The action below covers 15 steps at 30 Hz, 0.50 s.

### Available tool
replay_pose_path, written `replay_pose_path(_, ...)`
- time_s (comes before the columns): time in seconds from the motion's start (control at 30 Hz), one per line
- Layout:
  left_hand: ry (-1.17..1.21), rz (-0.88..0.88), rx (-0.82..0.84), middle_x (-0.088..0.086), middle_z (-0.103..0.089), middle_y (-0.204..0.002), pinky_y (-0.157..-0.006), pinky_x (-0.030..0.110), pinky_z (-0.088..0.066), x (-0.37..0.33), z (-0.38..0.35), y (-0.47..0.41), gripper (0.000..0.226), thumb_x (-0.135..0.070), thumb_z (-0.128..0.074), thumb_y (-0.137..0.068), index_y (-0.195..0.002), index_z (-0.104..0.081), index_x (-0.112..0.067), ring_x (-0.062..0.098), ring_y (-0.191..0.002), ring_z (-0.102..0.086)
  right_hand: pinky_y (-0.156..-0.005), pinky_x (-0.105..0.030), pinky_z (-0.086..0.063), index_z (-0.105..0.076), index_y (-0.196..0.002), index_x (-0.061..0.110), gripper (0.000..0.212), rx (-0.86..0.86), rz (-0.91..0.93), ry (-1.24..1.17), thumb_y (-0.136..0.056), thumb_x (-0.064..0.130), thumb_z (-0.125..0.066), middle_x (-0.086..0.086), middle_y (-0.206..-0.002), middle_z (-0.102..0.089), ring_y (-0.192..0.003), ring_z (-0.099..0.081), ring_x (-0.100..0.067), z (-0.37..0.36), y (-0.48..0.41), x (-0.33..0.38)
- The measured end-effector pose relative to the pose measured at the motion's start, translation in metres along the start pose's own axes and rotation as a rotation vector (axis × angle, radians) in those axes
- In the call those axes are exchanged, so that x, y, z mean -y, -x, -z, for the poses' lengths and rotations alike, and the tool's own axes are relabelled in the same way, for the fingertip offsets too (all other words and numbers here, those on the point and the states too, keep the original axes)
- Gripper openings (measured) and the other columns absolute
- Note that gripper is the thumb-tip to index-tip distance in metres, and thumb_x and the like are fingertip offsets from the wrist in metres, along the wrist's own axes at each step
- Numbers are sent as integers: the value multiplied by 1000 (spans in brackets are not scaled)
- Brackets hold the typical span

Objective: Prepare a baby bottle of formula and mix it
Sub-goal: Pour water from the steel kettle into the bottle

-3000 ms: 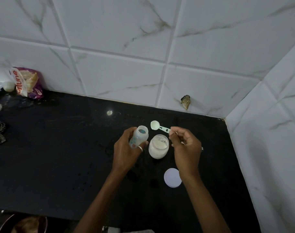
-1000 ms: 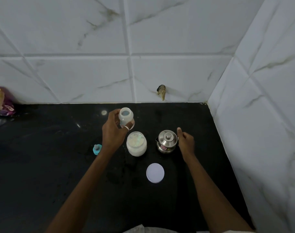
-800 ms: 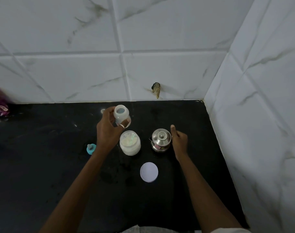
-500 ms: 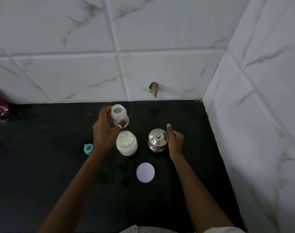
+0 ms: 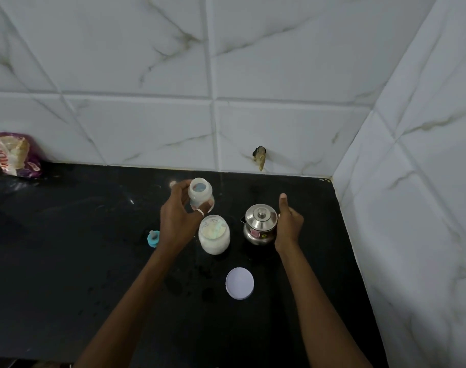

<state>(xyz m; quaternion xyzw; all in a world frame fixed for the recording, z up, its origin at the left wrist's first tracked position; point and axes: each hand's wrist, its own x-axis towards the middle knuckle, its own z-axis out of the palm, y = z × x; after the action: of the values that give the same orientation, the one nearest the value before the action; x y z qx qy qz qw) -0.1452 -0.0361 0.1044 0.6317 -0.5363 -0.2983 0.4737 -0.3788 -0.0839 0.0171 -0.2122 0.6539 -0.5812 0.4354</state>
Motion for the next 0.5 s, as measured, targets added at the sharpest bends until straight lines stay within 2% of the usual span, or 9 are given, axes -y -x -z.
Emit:
replay_pose_path(0.17,-20,-29,-24,-14,-68,-115,-86,10,-49,6,15,-3,58,-24,-88,-79,-127,-56,-27,-3,-104,-65,-62,-36,-36,-40,-53,19,58,13,71,-31,-90,52,-69,1,-56,-36,-57,-37,-14,-32,20,55)
replay_pose_path(0.2,-26,-36,-24,-13,-69,-116,-86,11,-49,7,17,-5,58,-26,-88,-78,-127,-56,-27,-1,-105,-65,-63,-35,-37,-44,-54,16,57,23,85,-52,-90,53,-69,2,-57,-38,-59,-38,-14,-39,24,66)
replay_pose_path(0.27,-29,-53,-21,-12,-69,-117,-85,11,-48,8,26,-9,58,-27,-88,-78,-127,-57,-26,2,-107,-65,-66,-30,-45,-62,-64,6,53,49,104,-107,-91,51,-69,3,-64,-53,-63,-51,-11,-57,37,89)
replay_pose_path(0.3,-29,-58,-17,-12,-69,-118,-84,10,-48,8,30,-11,57,-27,-88,-79,-126,-57,-26,3,-107,-66,-68,-28,-49,-66,-69,7,49,69,105,-131,-91,51,-69,4,-68,-60,-67,-59,-11,-66,44,100)
replay_pose_path(0.37,-22,-58,-13,-12,-69,-119,-80,7,-48,8,38,-14,57,-27,-88,-79,-128,-58,-25,4,-107,-66,-71,-31,-52,-60,-66,12,49,113,117,-150,-90,53,-70,1,-69,-61,-70,-61,-14,-82,56,119)
replay_pose_path(0.5,20,-58,-30,-16,-68,-115,-76,1,-47,10,58,-15,54,-26,-87,-79,-124,-57,-29,-2,-105,-65,-62,-33,-41,-37,-55,16,60,176,126,-130,-89,51,-72,3,-52,-37,-56,-40,-13,-111,85,147)
